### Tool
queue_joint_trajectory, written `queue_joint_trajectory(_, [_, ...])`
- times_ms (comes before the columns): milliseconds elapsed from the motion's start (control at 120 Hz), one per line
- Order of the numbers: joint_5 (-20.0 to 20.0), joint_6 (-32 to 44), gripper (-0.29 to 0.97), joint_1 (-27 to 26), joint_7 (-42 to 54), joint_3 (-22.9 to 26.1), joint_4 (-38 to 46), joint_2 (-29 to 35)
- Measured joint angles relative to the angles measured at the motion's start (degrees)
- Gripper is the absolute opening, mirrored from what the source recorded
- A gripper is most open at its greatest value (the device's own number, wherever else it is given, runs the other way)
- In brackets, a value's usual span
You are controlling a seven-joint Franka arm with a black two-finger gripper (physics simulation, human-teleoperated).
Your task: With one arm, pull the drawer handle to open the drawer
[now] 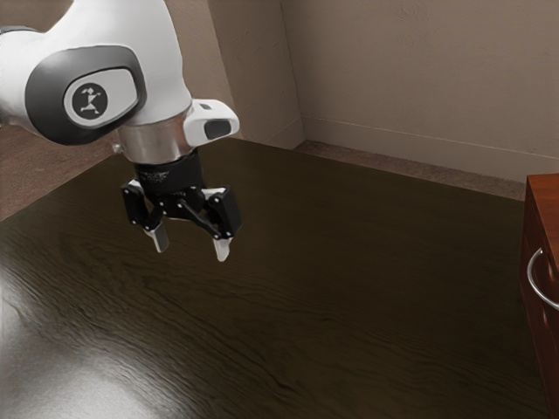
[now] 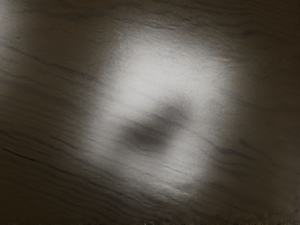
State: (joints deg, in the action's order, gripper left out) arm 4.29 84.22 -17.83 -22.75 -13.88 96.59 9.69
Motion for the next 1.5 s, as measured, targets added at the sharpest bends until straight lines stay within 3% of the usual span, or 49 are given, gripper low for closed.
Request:
queue_joint_trajectory(208, [-1.8, 2.8, 0.68, -0.3, 0.4, 0.2, 0.0, -2.5])
queue_joint_trajectory(408, [-10.1, 8.2, 0.68, -0.9, -1.2, -0.9, -5.7, -15.6])
queue_joint_trajectory(467, [-11.3, 11.2, 0.68, -6.8, -1.8, -2.9, -6.4, -16.7])
queue_joint_trajectory(567, [-12.1, 14.7, 0.68, -24.2, -2.8, -14.1, -6.6, -16.2])
queue_joint_trajectory(633, [-12.6, 16.3, 0.68, -28.1, -3.4, -17.0, -8.1, -17.1])
queue_joint_trajectory(817, [-11.5, 18.7, 0.68, -30.0, -5.7, -14.3, -4.6, -12.2])
queue_joint_trajectory(1042, [-14.8, 20.0, 0.68, -28.1, -7.8, -14.1, -17.2, -23.7])
queue_joint_trajectory(1500, [-22.6, 25.5, 0.68, -25.1, -13.0, -12.9, -24.0, -32.7])
